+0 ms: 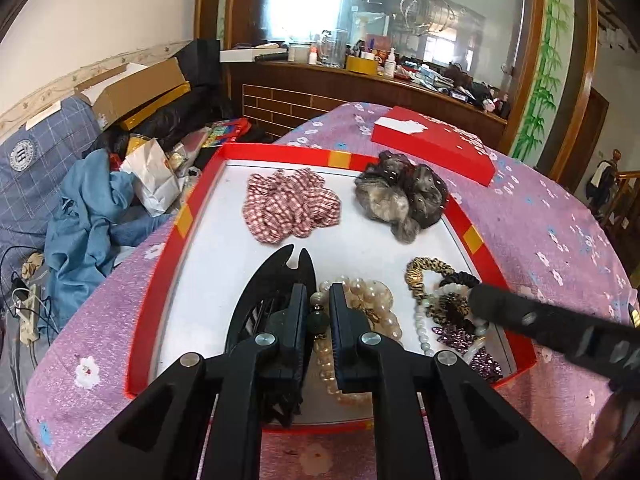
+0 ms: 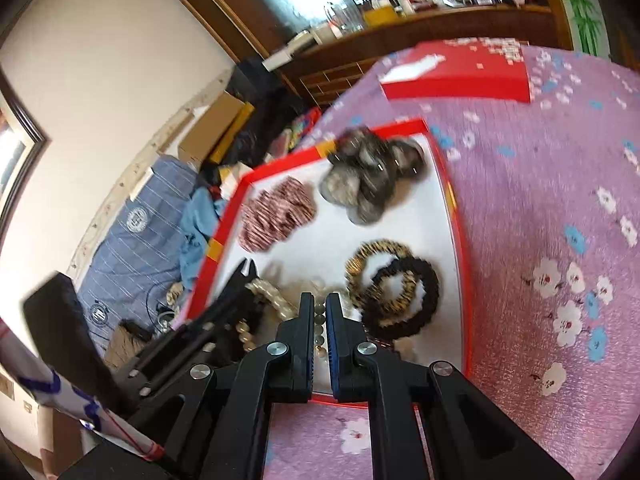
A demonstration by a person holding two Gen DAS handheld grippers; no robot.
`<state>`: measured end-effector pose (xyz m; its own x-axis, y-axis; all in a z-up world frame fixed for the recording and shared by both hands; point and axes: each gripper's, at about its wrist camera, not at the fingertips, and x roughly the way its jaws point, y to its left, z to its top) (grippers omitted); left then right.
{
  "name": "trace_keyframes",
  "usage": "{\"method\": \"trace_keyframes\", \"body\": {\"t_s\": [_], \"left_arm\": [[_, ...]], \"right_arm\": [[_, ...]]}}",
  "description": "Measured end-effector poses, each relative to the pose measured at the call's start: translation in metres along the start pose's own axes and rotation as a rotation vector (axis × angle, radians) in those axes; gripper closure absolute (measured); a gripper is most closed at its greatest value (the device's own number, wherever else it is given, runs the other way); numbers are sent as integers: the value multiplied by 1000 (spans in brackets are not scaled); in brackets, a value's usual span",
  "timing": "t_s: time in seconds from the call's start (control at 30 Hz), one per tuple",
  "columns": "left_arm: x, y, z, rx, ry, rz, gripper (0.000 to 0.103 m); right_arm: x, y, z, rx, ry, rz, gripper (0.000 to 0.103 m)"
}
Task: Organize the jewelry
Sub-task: 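Open both tools to release the pearl bracelets into the tray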
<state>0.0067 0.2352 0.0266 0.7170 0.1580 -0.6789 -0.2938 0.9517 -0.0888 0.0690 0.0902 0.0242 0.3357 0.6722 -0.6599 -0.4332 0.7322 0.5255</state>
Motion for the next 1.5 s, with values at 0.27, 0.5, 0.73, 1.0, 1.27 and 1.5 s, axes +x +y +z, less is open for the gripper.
{"method": "trace_keyframes", "body": {"t_s": [0.27, 0.5, 0.73, 1.0, 1.27, 1.5], "left_arm": [[5, -9, 1, 13, 4, 18, 92], [6, -11, 1, 10, 1, 20, 92], [6, -12, 2, 7, -2, 27, 92], [4, -5, 3, -12, -12, 41, 92], [4, -4, 3, -14, -18, 46, 92], [-1, -2, 3, -9, -38, 54, 90]], "right_arm": [[7, -8, -6, -36, 13, -84, 96], [11, -11, -9, -53, 18, -153, 96], [14, -6, -16, -87, 27, -171, 95], [13, -4, -19, -98, 34, -163, 95], [12, -2, -21, -105, 31, -175, 95], [-15, 2, -21, -119, -29, -170, 95]]}}
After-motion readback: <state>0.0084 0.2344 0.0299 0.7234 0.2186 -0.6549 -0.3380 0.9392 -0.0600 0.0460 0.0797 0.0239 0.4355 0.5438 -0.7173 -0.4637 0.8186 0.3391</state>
